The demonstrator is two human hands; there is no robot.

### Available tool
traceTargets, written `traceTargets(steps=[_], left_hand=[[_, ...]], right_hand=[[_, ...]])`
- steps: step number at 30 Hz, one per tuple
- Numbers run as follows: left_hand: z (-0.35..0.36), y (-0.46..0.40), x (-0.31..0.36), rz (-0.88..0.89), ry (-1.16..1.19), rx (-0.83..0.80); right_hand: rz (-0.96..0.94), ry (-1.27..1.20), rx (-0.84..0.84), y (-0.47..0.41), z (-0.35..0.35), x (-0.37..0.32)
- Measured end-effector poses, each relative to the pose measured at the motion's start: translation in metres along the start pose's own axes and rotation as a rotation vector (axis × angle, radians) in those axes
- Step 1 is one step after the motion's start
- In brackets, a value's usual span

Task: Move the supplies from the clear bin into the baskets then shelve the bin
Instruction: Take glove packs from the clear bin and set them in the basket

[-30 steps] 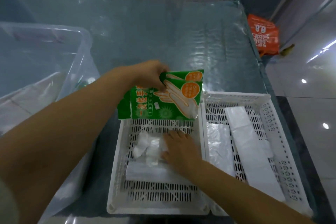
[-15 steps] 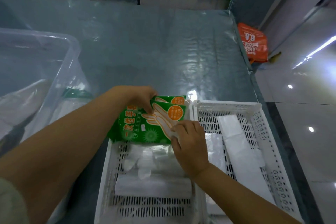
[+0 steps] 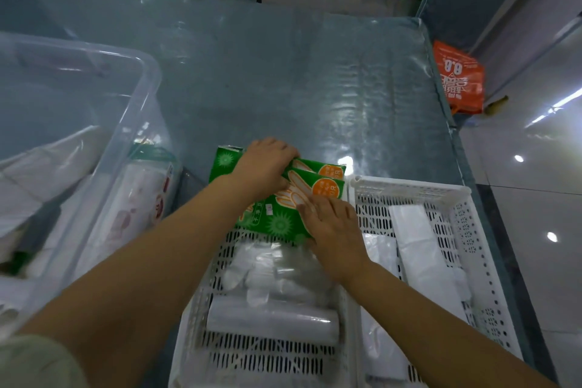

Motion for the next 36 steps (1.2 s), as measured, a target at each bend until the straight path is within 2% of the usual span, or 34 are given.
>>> traceTargets(steps=[4,6,8,11,15,19,21,25,32,36], left_hand=[[0.011,0.060,-0.039,-0.343,0.084,0.291],[0.035,0.079,-0.039,-0.406,0.035,0.259],[0.055,0.082,-0.036,-0.407,-0.015,0.186],[0.060,0.079,-0.034,-0.413,-0.057,0.159],[0.040,0.070,-0.034,-0.333,-0.052,0.237],[0.029,0.037,-0.034,-0.198,-0.164,0.060],[0.032,0.030,-0.032,-0.168,-0.143,-0.003],[0.038,0.041,-0.027,-0.182,-0.121,0.009],[0.040,0.049,-0.026,-0.216,-0.163,0.017],[0.032,0.073,-0.017,-0.257,-0.185,0.137]], right_hand=[[-0.014,0.042,0.035,-0.004,0.000,0.002],[-0.038,0.047,0.027,-0.005,0.002,0.001],[-0.048,0.048,0.009,-0.005,0.004,0.003],[-0.057,0.066,0.005,-0.007,0.004,0.005],[-0.073,0.106,0.019,-0.012,0.002,0.004],[-0.175,0.170,-0.017,-0.017,0.008,-0.001],[-0.242,0.167,-0.064,-0.019,0.014,-0.004],[-0.279,0.166,-0.153,-0.017,0.027,-0.004],[-0.285,0.126,-0.149,-0.013,0.026,-0.006],[-0.271,0.048,-0.130,-0.016,0.014,-0.003]])
Point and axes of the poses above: each hand's wrist, its own y-axis away from the middle knuckle, its own z-axis out of the palm, x = y × z, the point moved 10 cm from there along -y, towards the middle knuckle, and after that the axes turned 9 degrees about -x, right-handed, at the moved point
